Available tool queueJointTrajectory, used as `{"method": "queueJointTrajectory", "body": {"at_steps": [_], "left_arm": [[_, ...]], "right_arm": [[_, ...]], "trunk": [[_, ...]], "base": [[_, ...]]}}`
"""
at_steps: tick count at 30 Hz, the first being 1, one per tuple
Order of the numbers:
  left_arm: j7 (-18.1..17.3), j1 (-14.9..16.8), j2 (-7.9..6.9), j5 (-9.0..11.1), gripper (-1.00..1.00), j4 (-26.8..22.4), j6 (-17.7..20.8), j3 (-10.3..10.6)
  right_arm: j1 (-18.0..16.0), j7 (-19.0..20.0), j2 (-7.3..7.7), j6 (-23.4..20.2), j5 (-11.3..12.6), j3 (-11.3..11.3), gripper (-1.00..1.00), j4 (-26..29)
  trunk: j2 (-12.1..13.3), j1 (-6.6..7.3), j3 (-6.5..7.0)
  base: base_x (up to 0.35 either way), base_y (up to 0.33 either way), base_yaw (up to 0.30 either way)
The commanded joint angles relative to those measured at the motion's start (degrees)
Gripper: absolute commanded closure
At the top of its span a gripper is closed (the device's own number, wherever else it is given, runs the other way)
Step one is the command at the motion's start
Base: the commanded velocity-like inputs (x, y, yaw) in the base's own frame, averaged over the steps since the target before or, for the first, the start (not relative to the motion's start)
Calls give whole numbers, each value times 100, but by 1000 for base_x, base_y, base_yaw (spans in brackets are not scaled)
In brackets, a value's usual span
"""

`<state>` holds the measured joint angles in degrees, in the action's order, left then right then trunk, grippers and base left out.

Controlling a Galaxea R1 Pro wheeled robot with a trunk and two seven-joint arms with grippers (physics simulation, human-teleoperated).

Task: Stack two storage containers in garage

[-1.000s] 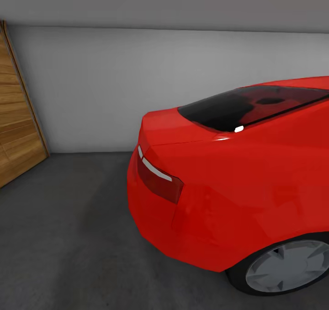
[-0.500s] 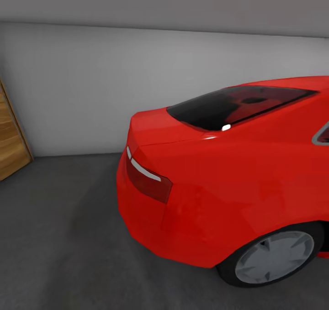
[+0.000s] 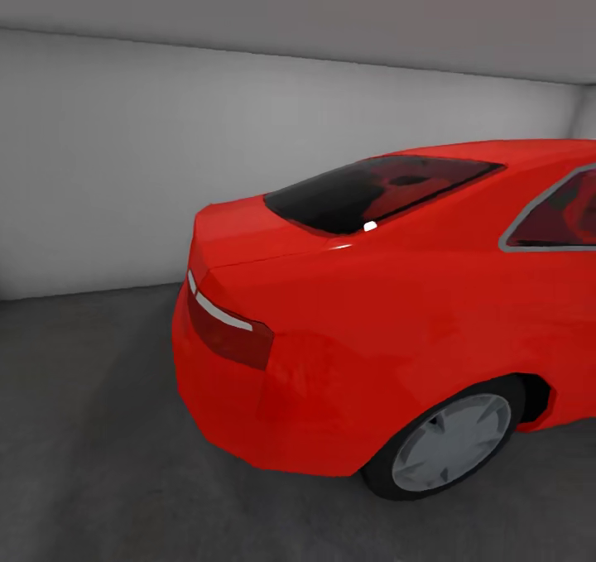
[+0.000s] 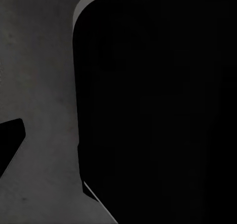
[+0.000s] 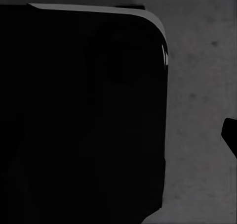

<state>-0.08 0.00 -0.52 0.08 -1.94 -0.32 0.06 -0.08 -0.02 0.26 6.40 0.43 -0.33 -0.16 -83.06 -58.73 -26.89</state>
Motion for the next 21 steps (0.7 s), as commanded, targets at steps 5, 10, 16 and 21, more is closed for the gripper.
{"method": "queueJointTrajectory", "body": {"at_steps": [5, 10, 16, 21], "left_arm": [[-1, 0, -1, 1, -100, -1, -3, 2], [-1, 0, -1, 1, -100, -1, -3, 2], [-1, 0, -1, 1, -100, -3, -3, 2], [-1, 0, -1, 1, -100, -5, -3, 2]], "right_arm": [[-1, 20, 0, 19, 12, 11, -100, -2], [-1, 55, 5, 19, 15, 17, -100, -2], [-1, 51, 7, 19, 16, 9, -100, -3], [-1, 38, 8, 19, 18, 0, -100, -9]], "trunk": [[-2, 0, -4], [-2, 0, -4], [-2, 0, -4], [-2, 0, -4]], "base": [[0, 0, -297], [0, 0, -298], [0, 0, -299], [0, 0, -300]]}}
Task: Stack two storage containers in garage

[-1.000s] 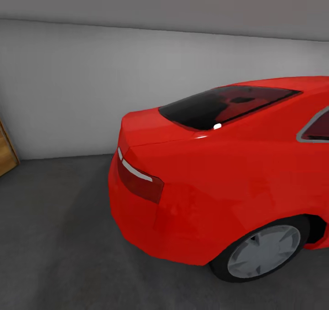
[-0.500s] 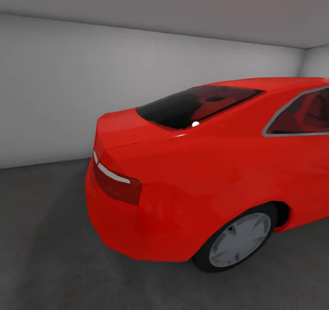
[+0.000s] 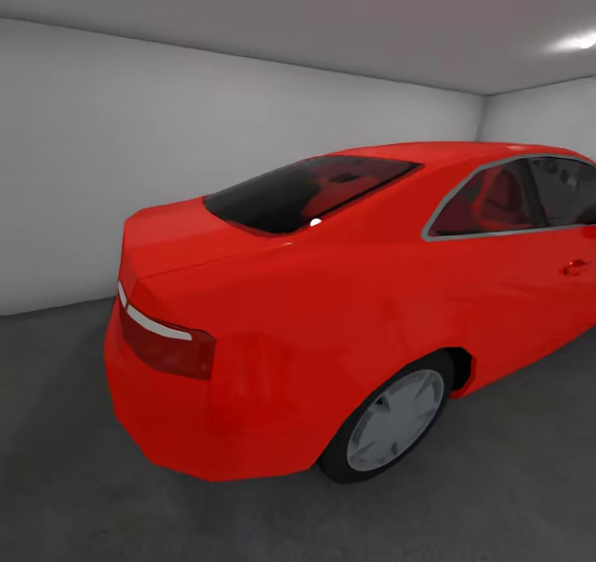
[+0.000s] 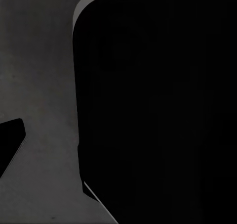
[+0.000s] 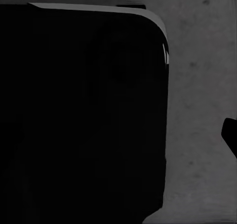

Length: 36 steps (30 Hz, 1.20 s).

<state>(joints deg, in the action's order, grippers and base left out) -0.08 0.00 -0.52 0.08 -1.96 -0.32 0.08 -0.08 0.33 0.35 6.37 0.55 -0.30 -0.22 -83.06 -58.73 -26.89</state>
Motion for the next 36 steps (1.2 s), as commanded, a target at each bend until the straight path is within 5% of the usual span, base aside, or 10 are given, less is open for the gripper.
{"method": "queueJointTrajectory", "body": {"at_steps": [1, 36], "left_arm": [[-1, 0, -1, 1, -100, -1, -3, 1], [-1, 0, -1, 1, -100, -2, -3, 1]], "right_arm": [[-1, 0, 0, 20, 6, -4, -100, -3], [-1, -12, 1, 14, 6, 4, -100, -4]], "trunk": [[-2, 0, -4], [-2, 0, -4]], "base": [[0, 0, -300], [0, 0, -300]]}}
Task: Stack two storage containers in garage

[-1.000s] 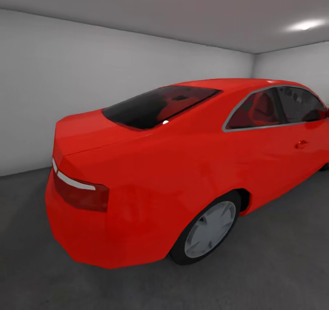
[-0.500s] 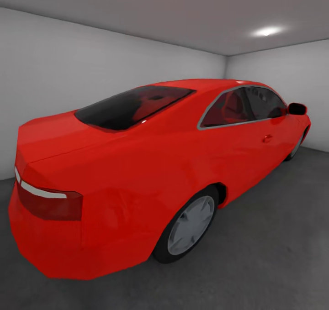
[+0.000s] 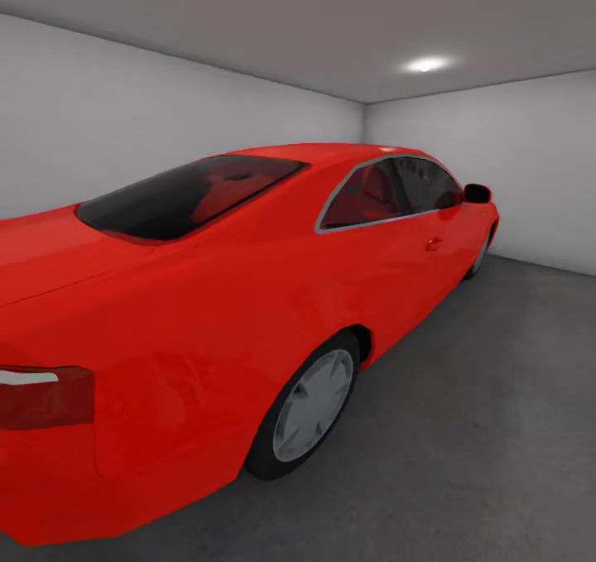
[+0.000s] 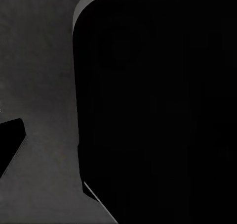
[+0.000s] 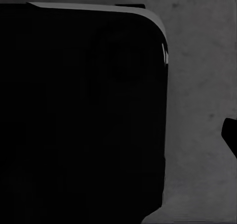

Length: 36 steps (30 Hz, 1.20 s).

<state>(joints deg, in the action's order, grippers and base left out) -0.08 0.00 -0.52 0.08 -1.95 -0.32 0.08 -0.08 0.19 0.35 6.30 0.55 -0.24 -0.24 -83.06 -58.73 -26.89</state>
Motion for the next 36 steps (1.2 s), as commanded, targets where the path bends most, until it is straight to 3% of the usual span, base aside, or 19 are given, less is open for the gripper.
{"method": "queueJointTrajectory", "body": {"at_steps": [1, 29, 36], "left_arm": [[-1, 0, -1, 1, -100, -4, -3, 1], [-1, 0, -1, 1, -100, -3, -3, 1], [-1, 0, -1, 1, -100, -3, -3, 1]], "right_arm": [[-1, 0, 0, 21, 6, -2, -100, -3], [-1, -24, -5, 43, 3, -10, -100, -3], [-1, -36, -4, 258, -8, 1, -100, -3]], "trunk": [[-2, 0, -4], [-2, 0, -4], [-2, 0, -4]], "base": [[0, 0, -300], [0, 0, -300], [0, 0, -300]]}}
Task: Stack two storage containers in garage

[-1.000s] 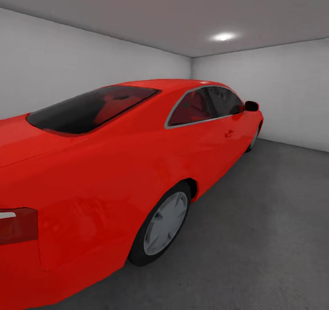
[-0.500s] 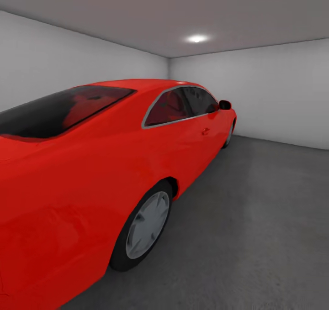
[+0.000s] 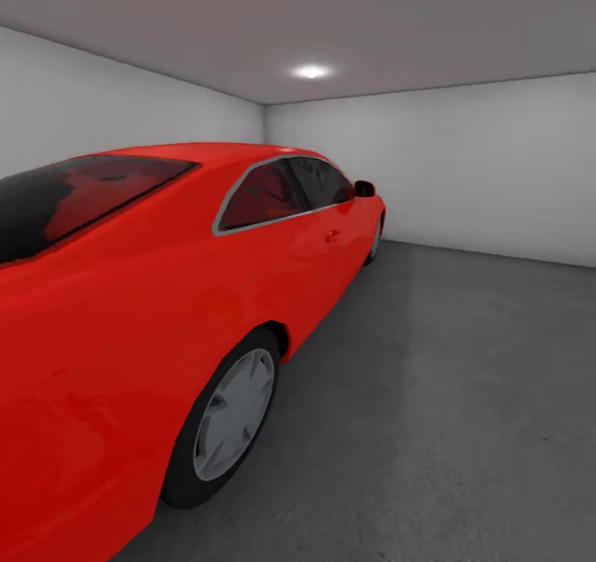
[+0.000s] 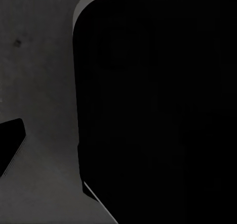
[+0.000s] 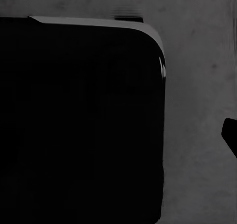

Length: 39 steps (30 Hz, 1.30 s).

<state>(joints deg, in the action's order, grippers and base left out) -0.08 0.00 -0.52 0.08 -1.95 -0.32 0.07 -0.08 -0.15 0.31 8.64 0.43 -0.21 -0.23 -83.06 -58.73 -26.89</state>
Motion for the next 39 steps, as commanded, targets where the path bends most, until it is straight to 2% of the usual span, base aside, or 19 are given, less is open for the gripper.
{"method": "queueJointTrajectory", "body": {"at_steps": [1, 28, 34, 39], "left_arm": [[-1, 0, -1, 1, -100, -5, -3, 1], [-18, 0, 36, 59, -100, 4, -48, -57], [-11, 0, 35, 70, -100, 9, -307, -70], [-2, 0, 34, 71, -100, 10, -381, -70]], "right_arm": [[-1, -2, 2, 84, 7, 3, -100, -3], [-1, 7, 19, 86, 20, 12, -100, -43], [-1, 7, 22, 85, 19, 12, -100, -47], [-1, 7, 36, 89, 21, 12, -100, -47]], "trunk": [[-2, 0, -4], [-2, 0, -4], [-2, 0, -4], [-2, 0, -4]], "base": [[0, 0, -300], [0, 0, -300], [0, 0, -300], [0, 0, -300]]}}
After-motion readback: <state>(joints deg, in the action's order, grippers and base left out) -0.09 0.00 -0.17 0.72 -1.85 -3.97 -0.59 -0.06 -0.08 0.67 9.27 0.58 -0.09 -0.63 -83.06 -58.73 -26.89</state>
